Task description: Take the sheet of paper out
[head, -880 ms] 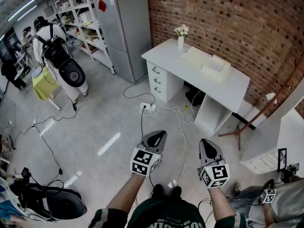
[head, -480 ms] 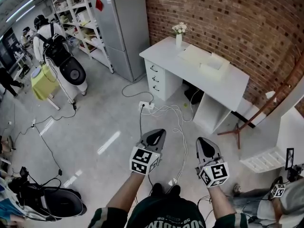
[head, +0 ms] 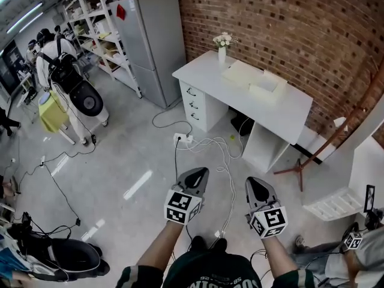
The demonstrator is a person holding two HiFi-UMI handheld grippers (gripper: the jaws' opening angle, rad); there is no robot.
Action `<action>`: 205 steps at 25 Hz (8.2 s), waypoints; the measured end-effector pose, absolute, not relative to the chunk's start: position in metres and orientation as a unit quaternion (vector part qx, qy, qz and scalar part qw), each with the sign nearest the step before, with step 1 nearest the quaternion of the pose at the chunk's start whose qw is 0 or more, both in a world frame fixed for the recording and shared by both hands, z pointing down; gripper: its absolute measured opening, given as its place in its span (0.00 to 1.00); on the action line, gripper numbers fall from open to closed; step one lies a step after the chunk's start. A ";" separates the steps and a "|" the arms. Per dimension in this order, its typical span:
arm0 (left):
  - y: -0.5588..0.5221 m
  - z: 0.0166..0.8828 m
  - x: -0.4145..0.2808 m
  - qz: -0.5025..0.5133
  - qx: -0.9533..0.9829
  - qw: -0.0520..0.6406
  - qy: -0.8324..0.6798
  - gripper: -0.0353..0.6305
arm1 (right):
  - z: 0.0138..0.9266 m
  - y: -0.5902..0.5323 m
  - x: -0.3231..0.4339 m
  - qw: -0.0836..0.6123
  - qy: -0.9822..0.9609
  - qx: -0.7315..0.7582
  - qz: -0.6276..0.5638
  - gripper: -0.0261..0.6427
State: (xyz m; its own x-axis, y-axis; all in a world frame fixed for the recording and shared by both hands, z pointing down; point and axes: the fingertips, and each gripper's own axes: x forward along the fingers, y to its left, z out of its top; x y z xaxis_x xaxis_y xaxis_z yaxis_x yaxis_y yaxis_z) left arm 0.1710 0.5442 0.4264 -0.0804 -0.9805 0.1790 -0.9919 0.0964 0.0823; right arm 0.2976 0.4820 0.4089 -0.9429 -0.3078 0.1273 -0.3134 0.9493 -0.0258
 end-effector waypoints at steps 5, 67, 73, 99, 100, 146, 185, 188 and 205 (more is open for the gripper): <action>0.537 0.424 0.177 0.031 0.666 0.091 -0.739 0.07 | 0.410 0.470 0.303 0.061 -0.985 0.158 0.031 0.14; 0.221 0.469 -0.097 0.048 0.731 0.112 -0.671 0.07 | 0.443 0.163 0.030 0.061 -0.963 0.258 0.044 0.14; 0.159 0.468 -0.119 0.054 0.734 0.112 -0.668 0.07 | 0.444 0.101 0.004 0.059 -0.963 0.258 0.046 0.14; -0.072 0.444 -0.127 0.071 0.775 0.109 -0.618 0.07 | 0.427 -0.112 -0.022 0.049 -0.957 0.277 0.069 0.14; -0.077 0.443 -0.125 0.072 0.778 0.107 -0.616 0.07 | 0.427 -0.115 -0.019 0.049 -0.956 0.280 0.069 0.14; -0.311 0.489 -0.141 0.113 0.879 0.115 -0.448 0.07 | 0.458 -0.285 -0.032 0.076 -0.873 0.471 0.102 0.14; -0.411 0.718 -0.114 0.213 0.750 0.467 -0.417 0.20 | 0.536 -0.317 0.013 0.136 -0.838 0.500 0.171 0.14; -0.411 0.733 -0.106 0.221 0.742 0.480 -0.413 0.20 | 0.541 -0.317 0.014 0.141 -0.836 0.500 0.178 0.14; -0.412 0.772 -0.101 0.308 0.735 0.436 -0.418 0.13 | 0.563 -0.304 0.028 0.163 -0.820 0.512 0.198 0.14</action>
State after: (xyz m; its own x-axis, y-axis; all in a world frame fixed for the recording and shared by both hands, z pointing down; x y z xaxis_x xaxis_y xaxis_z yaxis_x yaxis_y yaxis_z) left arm -0.1014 -0.4125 0.7720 0.4607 -0.3465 0.8171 -0.8833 -0.2694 0.3837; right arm 0.0280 -0.3041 0.5629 -0.4229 -0.7750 0.4696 -0.9039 0.3976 -0.1578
